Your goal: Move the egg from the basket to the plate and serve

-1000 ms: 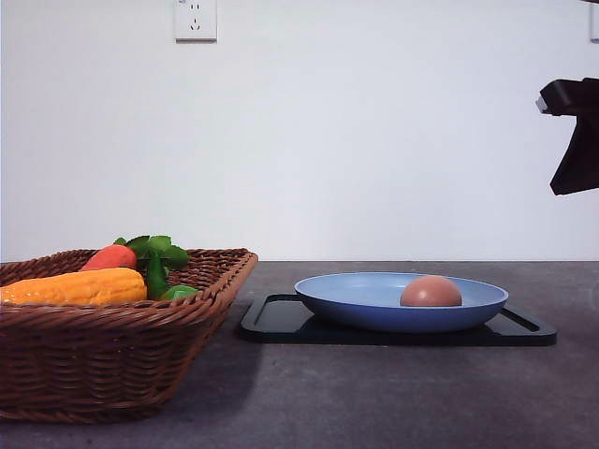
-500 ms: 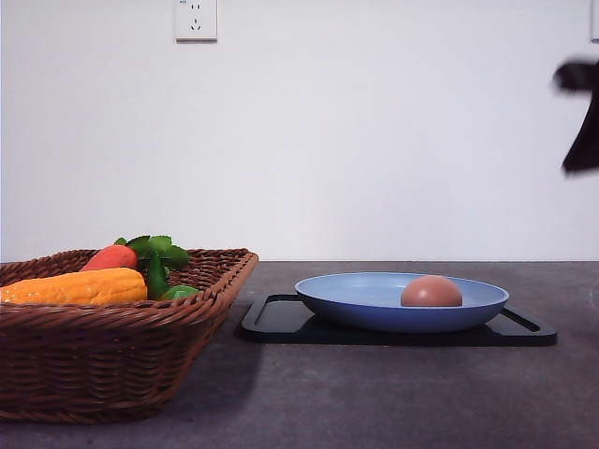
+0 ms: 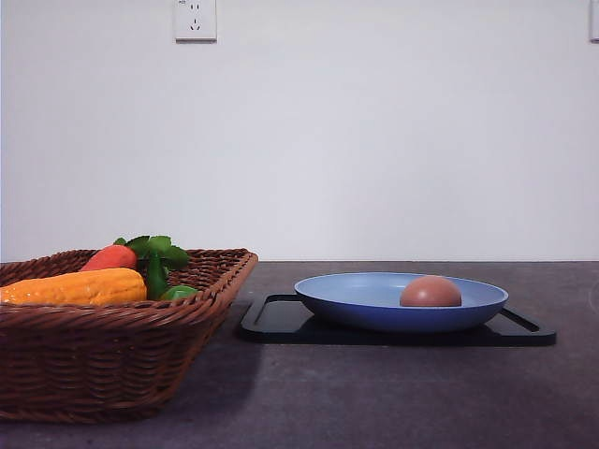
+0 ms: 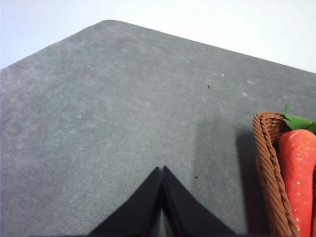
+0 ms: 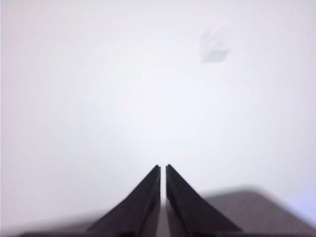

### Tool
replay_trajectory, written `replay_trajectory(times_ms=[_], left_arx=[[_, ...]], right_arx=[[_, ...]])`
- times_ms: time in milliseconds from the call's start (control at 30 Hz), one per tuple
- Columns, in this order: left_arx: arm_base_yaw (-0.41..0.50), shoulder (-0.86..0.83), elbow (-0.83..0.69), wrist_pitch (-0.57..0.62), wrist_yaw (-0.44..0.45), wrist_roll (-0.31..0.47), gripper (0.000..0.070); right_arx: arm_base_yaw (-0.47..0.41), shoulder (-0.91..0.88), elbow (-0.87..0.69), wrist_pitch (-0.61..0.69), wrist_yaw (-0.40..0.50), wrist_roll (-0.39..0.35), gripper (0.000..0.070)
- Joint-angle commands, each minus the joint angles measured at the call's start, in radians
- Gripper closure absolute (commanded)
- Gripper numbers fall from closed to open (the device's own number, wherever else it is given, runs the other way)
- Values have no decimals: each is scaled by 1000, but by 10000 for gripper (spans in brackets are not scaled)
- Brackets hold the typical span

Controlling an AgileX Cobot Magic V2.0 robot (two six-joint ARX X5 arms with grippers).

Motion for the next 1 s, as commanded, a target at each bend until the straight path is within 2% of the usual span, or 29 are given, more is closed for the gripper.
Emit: replay_trajectory(times_ms=[0, 67, 167, 300, 533, 600, 700, 967], left_arx=[[0, -1, -24, -12, 0, -2, 700], [0, -1, -24, -12, 0, -2, 700], [0, -1, -24, -12, 0, -2, 700], [0, -1, -24, -12, 0, -2, 700], [0, -1, -24, -12, 0, -2, 700], [0, -1, -24, -12, 0, -2, 700], [0, -1, -24, -12, 0, -2, 700], [0, -1, -24, -12, 0, -2, 700]], right_arx=[[-7, -6, -50, 199, 9, -14, 700], [-8, -9, -101, 371, 22, -14, 700], [-8, -9, -136, 512, 23, -14, 700], [-7, -9, -139, 548, 20, -14, 700], [-7, -9, -149, 533, 19, -9, 700], [-7, -9, -166, 499, 19, -8, 700], [-8, -10, -190, 368, 18, 1, 700], [-8, -10, -199, -127, 14, 0, 700]])
